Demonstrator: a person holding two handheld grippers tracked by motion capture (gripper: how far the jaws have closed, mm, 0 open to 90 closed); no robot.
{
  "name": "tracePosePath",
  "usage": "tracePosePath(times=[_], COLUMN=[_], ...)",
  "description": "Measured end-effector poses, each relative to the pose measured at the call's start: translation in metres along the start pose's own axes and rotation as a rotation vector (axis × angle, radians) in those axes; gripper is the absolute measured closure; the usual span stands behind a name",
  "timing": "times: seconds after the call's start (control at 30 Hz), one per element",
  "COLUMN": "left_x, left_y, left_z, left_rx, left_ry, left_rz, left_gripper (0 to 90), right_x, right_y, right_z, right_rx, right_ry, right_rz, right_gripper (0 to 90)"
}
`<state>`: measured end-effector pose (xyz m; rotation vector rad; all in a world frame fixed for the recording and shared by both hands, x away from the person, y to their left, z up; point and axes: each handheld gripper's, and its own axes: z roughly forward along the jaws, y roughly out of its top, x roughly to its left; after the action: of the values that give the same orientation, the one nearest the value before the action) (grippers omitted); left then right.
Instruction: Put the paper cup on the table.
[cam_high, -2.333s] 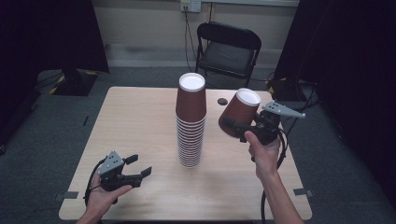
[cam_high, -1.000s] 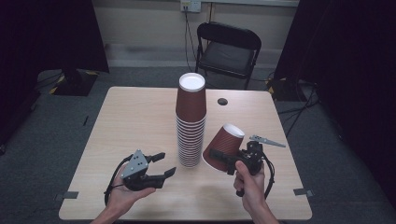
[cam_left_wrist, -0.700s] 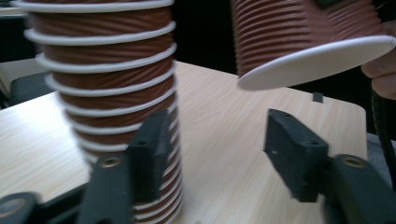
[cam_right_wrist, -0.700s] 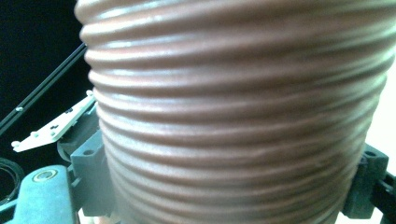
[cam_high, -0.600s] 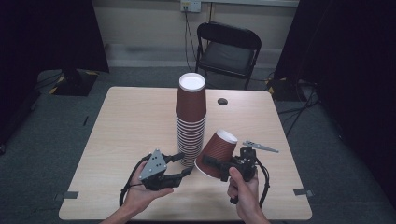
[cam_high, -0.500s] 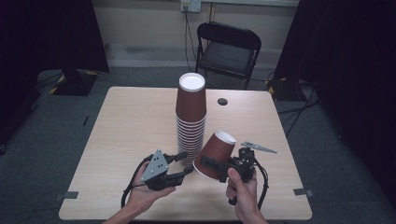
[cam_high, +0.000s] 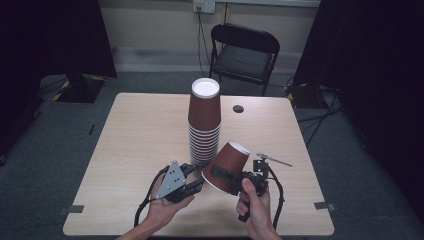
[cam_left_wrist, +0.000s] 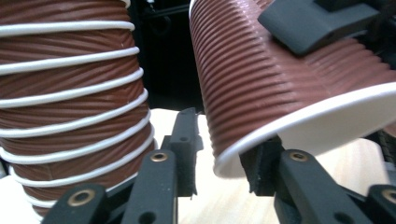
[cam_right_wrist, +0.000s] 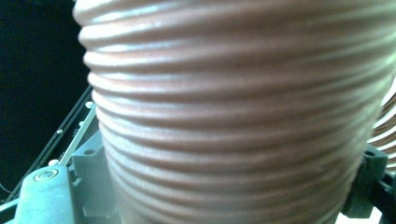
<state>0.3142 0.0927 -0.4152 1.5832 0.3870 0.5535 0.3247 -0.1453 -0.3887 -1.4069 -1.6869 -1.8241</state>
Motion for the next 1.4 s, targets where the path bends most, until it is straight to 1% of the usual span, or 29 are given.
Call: tracePosePath(times=[0.03,0.13,0.2,0.23,0.33,0.37,0.43,0.47,0.53,0.57,0.6,0.63,0.7,0.73,0.77,0.87,0.97,1.03,1.07,1.1,1.17,1.3,1.33,1.4], left_x=[-0.001,-0.001,-0.002,-0.003,-0.004,-0.004,-0.005,-0.005,-0.004,-0.005,-0.004,-0.005,-0.004,-0.004,-0.004,-0.003,-0.002,-0.003,-0.002,-0.002,-0.001,0.000,0.000,-0.001], left_y=[0.000,0.000,-0.001,-0.001,0.000,0.000,0.000,0.000,-0.001,-0.001,-0.001,-0.001,-0.001,0.000,0.001,0.002,0.002,0.002,0.001,0.001,0.000,-0.002,-0.003,-0.003], left_z=[0.001,0.003,0.004,0.005,0.007,0.008,0.011,0.011,0.011,0.011,0.011,0.010,0.010,0.009,0.008,0.006,0.004,0.003,0.002,0.001,0.000,0.000,0.000,0.000], left_rx=[-0.007,-0.020,-0.029,-0.032,-0.044,-0.056,-0.066,-0.068,-0.081,-0.079,-0.085,-0.092,-0.107,-0.110,-0.115,-0.117,-0.113,-0.114,-0.109,-0.113,-0.113,-0.102,-0.096,-0.094], left_ry=[0.009,0.016,0.026,0.023,0.041,0.050,0.052,0.063,0.055,0.058,0.052,0.058,0.054,0.059,0.052,0.054,0.052,0.055,0.058,0.060,0.061,0.059,0.049,0.045], left_rz=[0.009,0.005,0.010,0.005,0.012,0.015,0.013,0.015,0.010,0.021,0.015,0.015,0.022,0.028,0.018,0.035,0.039,0.035,0.046,0.049,0.049,0.045,0.041,0.037], left_gripper=[71.8,72.4,73.2,72.8,71.5,72.2,73.8,75.4,77.8,78.3,78.9,79.4,80.1,80.4,81.0,82.1,82.8,83.3,83.3,83.5,84.2,84.7,84.7,84.7], right_x=[0.000,0.002,0.003,0.003,0.004,0.005,0.006,0.007,0.008,0.009,0.009,0.010,0.011,0.012,0.011,0.011,0.010,0.008,0.007,0.007,0.006,0.003,0.002,-0.001], right_y=[0.000,-0.001,-0.001,-0.001,-0.003,-0.003,-0.004,-0.005,-0.006,-0.006,-0.006,-0.006,-0.006,-0.006,-0.006,-0.005,-0.005,-0.005,-0.005,-0.005,-0.003,0.003,0.005,0.009], right_z=[0.001,0.002,0.002,0.002,0.003,0.004,0.006,0.007,0.007,0.007,0.007,0.007,0.008,0.009,0.009,0.010,0.011,0.011,0.012,0.012,0.011,0.005,0.003,0.000], right_rx=[0.000,0.008,0.007,0.010,0.018,0.017,0.032,0.035,0.036,0.035,0.032,0.036,0.029,0.025,0.021,0.026,0.033,0.036,0.042,0.037,0.019,-0.015,-0.025,-0.046], right_ry=[0.010,0.009,0.009,0.007,0.006,0.008,0.005,0.004,-0.007,-0.009,-0.007,-0.009,-0.012,-0.008,0.004,0.027,0.046,0.060,0.066,0.067,0.073,0.063,0.059,0.061], right_rz=[0.001,0.004,0.004,0.003,0.006,0.000,0.003,0.002,-0.015,-0.021,-0.026,-0.029,-0.049,-0.056,-0.060,-0.052,-0.036,-0.021,-0.017,-0.008,-0.010,-0.032,-0.031,-0.033], right_gripper=[14.8,14.9,15.0,15.1,15.2,15.3,15.4,15.3,15.1,14.6,13.8,13.2,11.9,11.8,11.1,10.9,11.0,11.0,11.0,11.4,12.3,13.0,13.0,13.0])
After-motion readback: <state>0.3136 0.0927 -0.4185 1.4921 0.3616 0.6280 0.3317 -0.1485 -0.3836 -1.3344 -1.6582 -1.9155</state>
